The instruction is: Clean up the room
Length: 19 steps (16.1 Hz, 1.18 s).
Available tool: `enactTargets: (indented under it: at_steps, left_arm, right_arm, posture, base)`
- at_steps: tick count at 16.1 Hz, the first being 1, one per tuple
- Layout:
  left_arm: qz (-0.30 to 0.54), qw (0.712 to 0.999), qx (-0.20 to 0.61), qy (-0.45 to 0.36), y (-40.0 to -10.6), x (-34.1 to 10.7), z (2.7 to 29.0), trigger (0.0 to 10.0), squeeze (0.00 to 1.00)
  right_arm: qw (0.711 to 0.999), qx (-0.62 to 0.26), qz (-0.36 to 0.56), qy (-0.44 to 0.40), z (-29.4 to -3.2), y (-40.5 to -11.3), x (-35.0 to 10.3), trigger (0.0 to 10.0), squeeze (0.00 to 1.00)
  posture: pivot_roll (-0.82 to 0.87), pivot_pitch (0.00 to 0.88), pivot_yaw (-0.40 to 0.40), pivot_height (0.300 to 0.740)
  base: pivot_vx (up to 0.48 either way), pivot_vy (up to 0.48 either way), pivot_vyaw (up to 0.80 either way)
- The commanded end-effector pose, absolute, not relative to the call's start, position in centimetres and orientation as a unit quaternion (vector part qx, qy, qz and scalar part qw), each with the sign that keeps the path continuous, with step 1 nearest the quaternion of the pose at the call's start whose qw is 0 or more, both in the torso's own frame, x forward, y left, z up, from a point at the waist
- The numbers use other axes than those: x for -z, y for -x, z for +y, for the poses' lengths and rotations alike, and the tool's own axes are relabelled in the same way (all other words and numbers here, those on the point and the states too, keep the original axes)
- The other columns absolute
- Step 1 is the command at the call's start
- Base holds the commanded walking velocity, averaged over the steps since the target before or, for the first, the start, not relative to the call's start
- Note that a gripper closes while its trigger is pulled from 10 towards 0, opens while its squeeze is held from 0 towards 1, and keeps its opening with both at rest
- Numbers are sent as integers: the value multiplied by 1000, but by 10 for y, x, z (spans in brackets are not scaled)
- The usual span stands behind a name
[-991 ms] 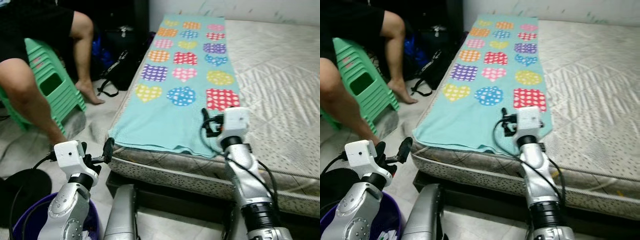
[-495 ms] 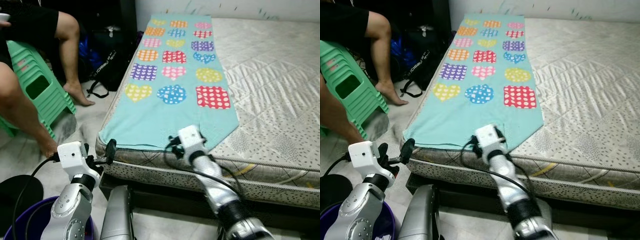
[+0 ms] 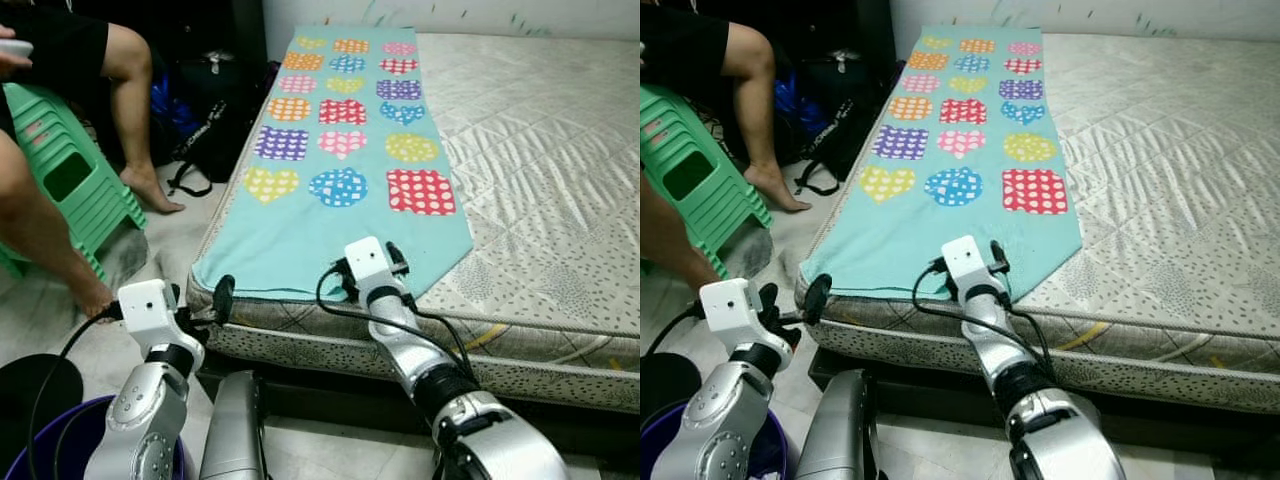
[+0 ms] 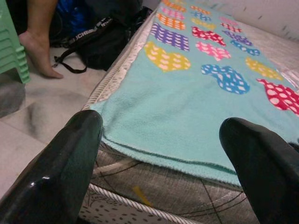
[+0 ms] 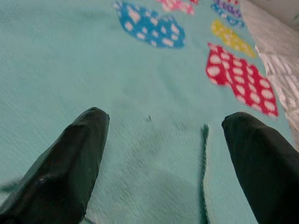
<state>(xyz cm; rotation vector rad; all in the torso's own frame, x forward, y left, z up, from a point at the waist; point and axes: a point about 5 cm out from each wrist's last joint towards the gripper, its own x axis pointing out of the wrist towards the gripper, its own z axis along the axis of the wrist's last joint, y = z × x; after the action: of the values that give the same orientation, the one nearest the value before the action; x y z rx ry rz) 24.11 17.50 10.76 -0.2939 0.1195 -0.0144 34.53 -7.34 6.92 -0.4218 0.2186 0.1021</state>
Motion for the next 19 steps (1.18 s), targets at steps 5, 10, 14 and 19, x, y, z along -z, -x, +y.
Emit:
enactTargets:
  at_steps: [5,10,14,19]
  left_arm:
    - [63,988,-1,143,-241,-108,173,10000,0]
    - [60,988,-4,143,-244,-109,174,10000,0]
    - [59,988,-3,145,-244,-110,173,10000,0]
    - [57,988,-1,143,-246,-111,173,10000,0]
  right_arm:
    - [973,18,165,158,-109,-357,-69,10000,0]
    - [974,44,162,154,-128,-367,-81,10000,0]
    - [971,4,139,193,-113,-364,-79,10000,0]
    - [969,26,154,189,-114,-355,-66,7608,0]
  posture:
    - [93,42,32,486]
    - [92,41,30,486]
    - [92,41,30,486]
    - [96,42,35,486]
  base:
    - [0,0,0]
    - [0,0,0]
    - [0,0,0]
    - [0,0,0]
